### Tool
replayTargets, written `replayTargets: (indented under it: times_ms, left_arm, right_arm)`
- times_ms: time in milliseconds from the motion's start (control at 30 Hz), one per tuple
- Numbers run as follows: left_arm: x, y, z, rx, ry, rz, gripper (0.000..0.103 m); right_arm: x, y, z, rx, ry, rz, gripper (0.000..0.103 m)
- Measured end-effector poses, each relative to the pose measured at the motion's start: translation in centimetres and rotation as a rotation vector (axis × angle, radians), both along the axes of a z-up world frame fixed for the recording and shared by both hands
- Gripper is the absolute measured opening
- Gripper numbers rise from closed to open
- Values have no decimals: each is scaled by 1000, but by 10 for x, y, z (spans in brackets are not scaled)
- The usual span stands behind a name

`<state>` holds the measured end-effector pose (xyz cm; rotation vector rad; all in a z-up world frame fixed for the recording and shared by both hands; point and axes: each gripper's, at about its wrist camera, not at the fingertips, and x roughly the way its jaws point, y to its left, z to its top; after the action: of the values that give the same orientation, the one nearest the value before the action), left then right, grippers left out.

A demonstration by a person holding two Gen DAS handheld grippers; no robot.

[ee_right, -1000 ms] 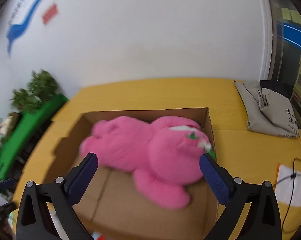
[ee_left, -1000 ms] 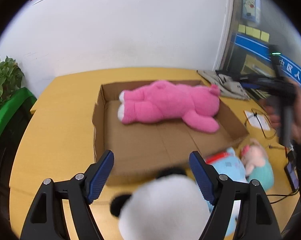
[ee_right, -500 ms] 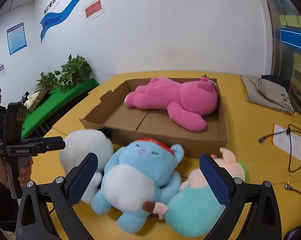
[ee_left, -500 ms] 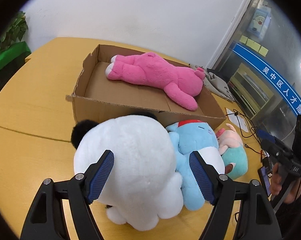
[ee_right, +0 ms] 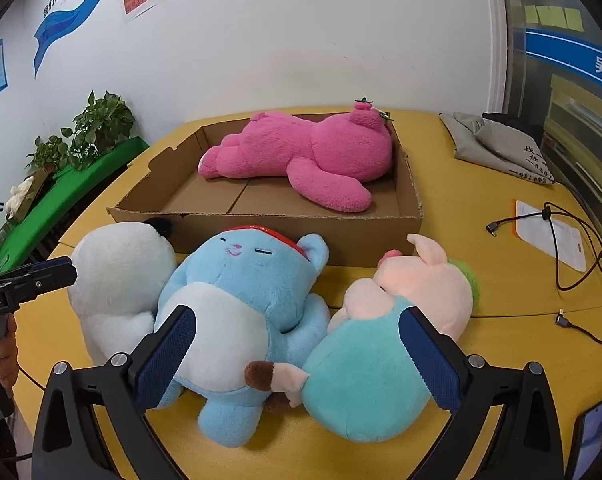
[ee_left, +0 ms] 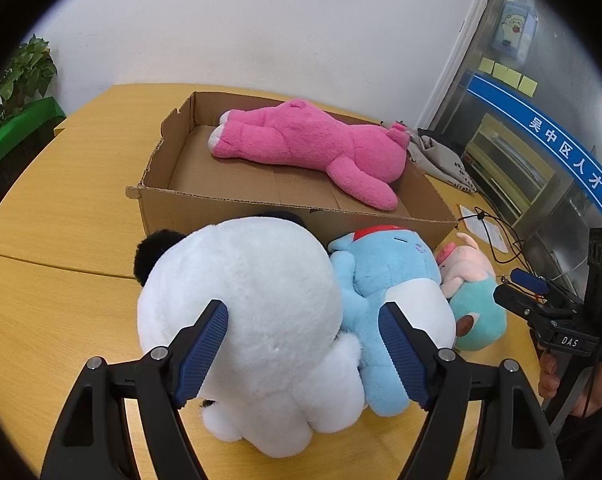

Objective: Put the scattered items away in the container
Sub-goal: 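Withdraw both open grippers and move them to the white panda, then close both grippers on the sides of the white plush panda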

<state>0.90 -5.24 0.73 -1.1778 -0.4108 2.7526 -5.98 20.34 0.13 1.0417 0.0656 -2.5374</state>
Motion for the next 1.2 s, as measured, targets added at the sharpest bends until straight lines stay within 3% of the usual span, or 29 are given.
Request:
replayTargets:
  times_ms: [633,1200]
  left_arm:
    - [13,-25,-8,58,1,61,78]
    - [13,-35,-17,113,1,34,78]
  right_arm:
    - [2,-21,-8,32,-23,25,103]
    - [-1,-35,-13,72,-40,33,103]
